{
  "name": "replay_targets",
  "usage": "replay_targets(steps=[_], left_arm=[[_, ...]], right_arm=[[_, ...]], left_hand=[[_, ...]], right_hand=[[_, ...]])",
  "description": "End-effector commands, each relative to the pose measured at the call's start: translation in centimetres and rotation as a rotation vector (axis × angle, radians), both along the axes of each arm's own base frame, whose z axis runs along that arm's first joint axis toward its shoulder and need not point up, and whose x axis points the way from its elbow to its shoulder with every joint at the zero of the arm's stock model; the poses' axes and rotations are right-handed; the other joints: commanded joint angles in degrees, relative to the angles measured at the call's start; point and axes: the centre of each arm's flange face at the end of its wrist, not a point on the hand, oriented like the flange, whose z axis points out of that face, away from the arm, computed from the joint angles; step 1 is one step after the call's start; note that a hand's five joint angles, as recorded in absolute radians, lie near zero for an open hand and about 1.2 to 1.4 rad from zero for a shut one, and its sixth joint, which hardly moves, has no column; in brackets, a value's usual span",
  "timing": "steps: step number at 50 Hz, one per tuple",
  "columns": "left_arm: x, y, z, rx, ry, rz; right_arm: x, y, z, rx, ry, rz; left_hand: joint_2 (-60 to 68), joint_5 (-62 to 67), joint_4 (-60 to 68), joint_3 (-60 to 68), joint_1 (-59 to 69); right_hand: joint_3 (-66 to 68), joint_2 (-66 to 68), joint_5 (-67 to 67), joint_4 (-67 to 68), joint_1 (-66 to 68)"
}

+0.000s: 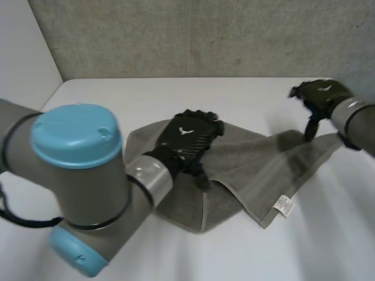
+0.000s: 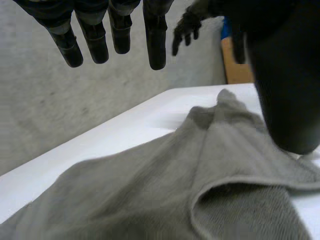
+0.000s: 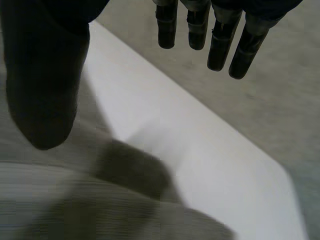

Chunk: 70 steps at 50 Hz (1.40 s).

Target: Fold the towel.

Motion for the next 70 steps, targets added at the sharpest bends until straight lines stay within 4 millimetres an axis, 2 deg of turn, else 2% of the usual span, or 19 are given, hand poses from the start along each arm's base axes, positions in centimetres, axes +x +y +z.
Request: replay_targets(steps=[1,2,3,5,10,16,20,26,28,29,31,32,34,38,43,46,48,59,70], left_arm=[[5.0,-2.8,-1.9,0.063,-0.057,0.152],[5.9,-3.5,-2.5,0.082,-0.067,0.181],[5.9,-3.5,-2.5,0.082,-0.067,0.182],[7.4,-4.6,-3.7,0.125,-0.083,0.211],[8.6,-5.6,-5.3,0.165,-0.108,0.178],[10.7,-7.3,-6.9,0.151,-0.182,0.170],[11.1,-7.8,-7.4,0.144,-0.208,0.169],[11.3,-8.4,-8.1,0.133,-0.212,0.176],[11.1,-8.3,-8.4,0.130,-0.213,0.171],[11.1,-8.3,-8.4,0.130,-0.213,0.171],[11.1,-8.3,-8.4,0.127,-0.212,0.169],[11.1,-8.3,-8.4,0.127,-0.212,0.169],[11.1,-8.4,-8.3,0.123,-0.212,0.169],[11.1,-8.4,-8.3,0.123,-0.212,0.169],[10.9,-7.9,-8.5,0.127,-0.216,0.159],[10.8,-7.9,-8.6,0.122,-0.214,0.156],[10.6,-7.9,-8.6,0.107,-0.209,0.152],[9.4,-7.3,-10.1,0.116,-0.239,0.102],[9.0,-7.3,-11.1,0.089,-0.288,0.074]], right_arm=[[4.8,7.8,-2.9,0.145,-0.001,0.256],[5.6,9.1,-3.5,0.170,0.005,0.299],[5.6,9.1,-3.5,0.171,0.005,0.299],[7.2,11.0,-4.8,0.205,0.023,0.363],[8.7,12.1,-6.8,0.244,0.043,0.415],[9.9,11.4,-8.7,0.204,0.070,0.378],[10.4,10.9,-9.4,0.168,0.082,0.348],[10.9,10.1,-10.7,0.137,0.086,0.320],[11.1,10.0,-11.0,0.132,0.086,0.316],[11.1,10.0,-11.0,0.132,0.086,0.316],[11.0,9.8,-11.0,0.128,0.090,0.307],[11.0,9.8,-11.0,0.128,0.090,0.306],[10.9,9.6,-10.9,0.124,0.091,0.293],[10.5,9.4,-10.4,0.115,0.089,0.272],[10.0,9.7,-8.5,0.076,0.066,0.245],[9.8,9.7,-8.2,0.069,0.063,0.241],[8.9,9.2,-7.8,0.060,0.057,0.213],[6.3,7.5,-8.0,0.065,0.054,0.130],[5.2,6.3,-7.8,0.070,0.005,0.071]], left_hand=[[1.5,0.5,1.4,1.3,1.2],[2.3,1.3,2.2,2.1,2.1],[2.3,1.3,2.2,2.1,2.1],[3.3,2.3,3.2,3.1,3.1],[4.8,3.8,4.8,4.7,4.6],[5.5,4.5,5.4,5.3,5.3],[5.5,4.5,5.4,5.3,5.3],[5.7,4.7,5.6,5.5,5.4],[5.7,4.7,5.6,5.5,5.4],[5.7,4.7,5.6,5.5,5.4],[5.7,4.7,5.6,5.5,5.4],[5.7,4.7,5.6,5.5,5.4],[5.7,4.7,5.6,5.5,5.4],[5.7,4.7,5.6,5.5,5.4],[6.0,5.0,5.9,5.8,5.8],[6.3,5.3,6.3,6.2,6.1],[7.5,6.5,7.4,7.3,7.3],[10.2,9.2,10.1,10.0,10.0],[11.4,10.4,11.3,11.2,11.1]], right_hand=[[-3.9,-4.1,-3.8,-4.8,-3.5],[-3.9,-4.1,-3.8,-4.8,-3.5],[-3.9,-4.1,-3.8,-4.8,-3.5],[-3.9,-4.1,-3.8,-4.8,-3.5],[-3.0,-3.2,-2.9,-3.8,-2.6],[2.7,2.5,2.8,1.9,3.1],[6.8,6.5,6.9,5.9,7.2],[18.7,18.5,18.8,17.9,19.1],[30.4,30.2,30.5,29.6,30.8],[30.5,30.3,30.6,29.6,30.9],[48.1,47.8,48.2,47.2,48.5],[48.2,47.9,48.3,47.3,48.6],[66.0,65.8,66.1,65.2,66.4],[66.1,65.9,66.2,65.2,66.5],[66.1,65.9,66.2,65.2,66.5],[66.1,65.9,66.2,65.2,66.5],[66.1,65.9,66.2,65.2,66.5],[66.1,65.9,66.2,65.2,66.5],[66.1,65.9,66.2,65.2,66.5]])
